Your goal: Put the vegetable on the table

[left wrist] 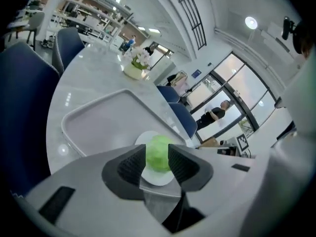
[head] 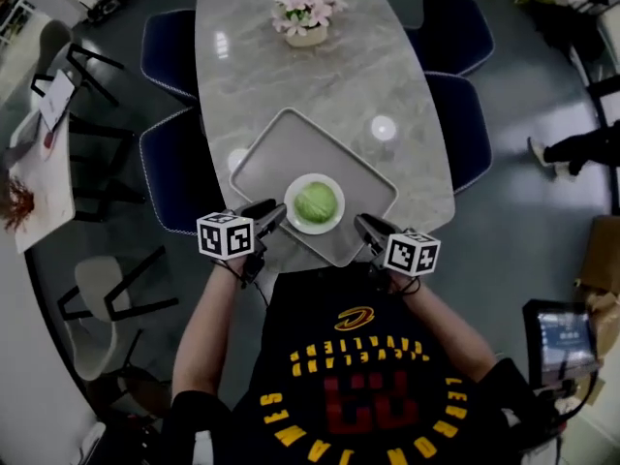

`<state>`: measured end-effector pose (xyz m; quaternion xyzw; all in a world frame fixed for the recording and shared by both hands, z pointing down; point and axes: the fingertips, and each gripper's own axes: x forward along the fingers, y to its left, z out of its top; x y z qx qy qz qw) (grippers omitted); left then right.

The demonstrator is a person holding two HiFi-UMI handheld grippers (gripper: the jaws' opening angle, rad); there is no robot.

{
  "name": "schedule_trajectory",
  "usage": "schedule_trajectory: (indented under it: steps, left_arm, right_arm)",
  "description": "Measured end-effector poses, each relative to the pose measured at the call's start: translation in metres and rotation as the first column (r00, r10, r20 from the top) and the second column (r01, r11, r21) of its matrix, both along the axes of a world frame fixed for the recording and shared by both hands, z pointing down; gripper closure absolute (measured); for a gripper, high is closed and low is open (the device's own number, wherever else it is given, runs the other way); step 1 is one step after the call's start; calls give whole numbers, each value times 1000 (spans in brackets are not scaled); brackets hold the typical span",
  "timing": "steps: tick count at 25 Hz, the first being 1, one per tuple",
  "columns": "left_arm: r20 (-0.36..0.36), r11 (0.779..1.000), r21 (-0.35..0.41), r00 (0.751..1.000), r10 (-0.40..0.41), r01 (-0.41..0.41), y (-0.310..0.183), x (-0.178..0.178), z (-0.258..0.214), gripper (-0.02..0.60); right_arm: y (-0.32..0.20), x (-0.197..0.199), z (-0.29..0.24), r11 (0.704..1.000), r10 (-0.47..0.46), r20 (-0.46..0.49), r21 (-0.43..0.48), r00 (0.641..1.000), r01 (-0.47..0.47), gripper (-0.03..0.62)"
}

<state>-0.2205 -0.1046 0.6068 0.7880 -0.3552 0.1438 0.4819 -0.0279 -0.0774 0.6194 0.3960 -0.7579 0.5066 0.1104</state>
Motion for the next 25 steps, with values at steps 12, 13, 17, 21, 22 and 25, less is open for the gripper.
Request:
schedule_trajectory:
  steps: [12, 13, 17, 21, 22, 25]
  left_arm:
    - [33, 962, -214, 983, 180, -169, -29, 13, 59, 454]
    - [38, 960, -222, 982, 186, -174, -30, 14, 60, 454]
    - [70, 942, -251, 967, 247, -222, -28, 23, 64, 454]
    - [110, 921, -282, 944, 311, -270, -25, 31, 69, 454]
    - [117, 917, -289, 940, 320, -276, -24, 32, 70, 454]
    - [101, 911, -316, 945, 312, -267, -24, 32, 70, 454]
  right_arm:
    - [-17, -12, 36, 995, 51, -32, -86, 998, -54, 530]
    - [-17, -14, 38, 994, 58, -30, -94, 998, -61, 531]
    - [-17, -15, 47, 990, 66, -56, -124, 996, -72, 530]
    - [-18, -17, 53, 984, 60, -102, -160, 993, -76, 530]
    - [-17, -18, 55, 983, 49, -118, -169, 992, -69, 530]
    - [-14, -24, 58, 981, -7, -156, -192, 988, -23, 530]
